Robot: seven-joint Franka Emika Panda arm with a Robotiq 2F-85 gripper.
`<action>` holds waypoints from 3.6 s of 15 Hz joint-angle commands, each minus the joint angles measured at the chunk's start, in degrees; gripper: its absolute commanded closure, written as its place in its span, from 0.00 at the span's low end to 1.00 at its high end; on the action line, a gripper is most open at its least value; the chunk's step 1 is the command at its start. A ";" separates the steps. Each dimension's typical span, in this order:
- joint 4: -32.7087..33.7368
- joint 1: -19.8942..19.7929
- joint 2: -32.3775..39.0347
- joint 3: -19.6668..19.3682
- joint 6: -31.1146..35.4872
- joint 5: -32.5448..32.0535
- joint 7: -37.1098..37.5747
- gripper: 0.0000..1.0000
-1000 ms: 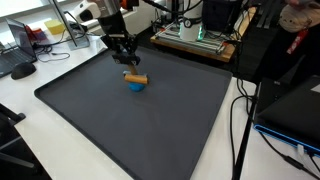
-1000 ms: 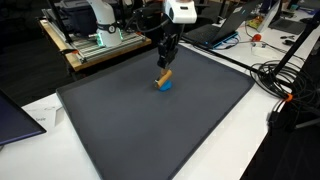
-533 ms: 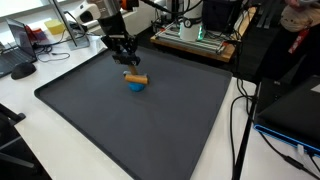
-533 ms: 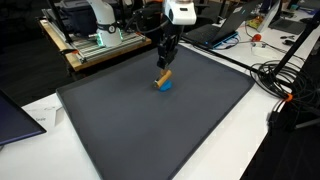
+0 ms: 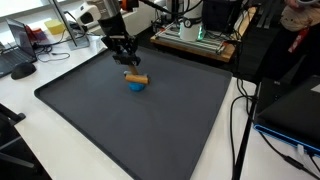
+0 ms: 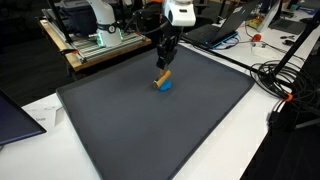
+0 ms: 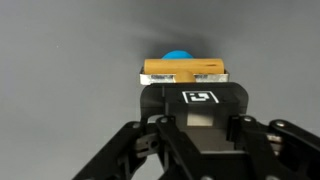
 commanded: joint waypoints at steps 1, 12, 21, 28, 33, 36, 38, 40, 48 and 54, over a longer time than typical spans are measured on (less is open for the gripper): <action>-0.19 -0.43 4.32 -0.23 1.00 0.44 -1.31 0.78; -0.03 -0.55 4.98 -0.22 0.17 0.33 -1.44 0.78; -0.22 -0.51 5.16 -0.42 -0.75 -0.19 -0.97 0.78; -0.41 -0.33 5.22 -0.60 -1.48 -0.95 -0.78 0.78; -0.62 -0.30 5.27 -0.68 -1.85 -1.34 -0.70 0.78; -0.62 -0.24 5.35 -0.71 -2.11 -1.54 -0.65 0.78; -0.64 -0.19 5.41 -0.72 -2.33 -1.76 -0.58 0.78; -0.66 -0.15 5.45 -0.73 -2.55 -1.94 -0.54 0.78; -0.75 0.14 5.67 -0.78 -3.68 -3.09 -0.38 0.78; -0.80 0.52 5.93 -0.79 -5.04 -4.34 -0.10 0.78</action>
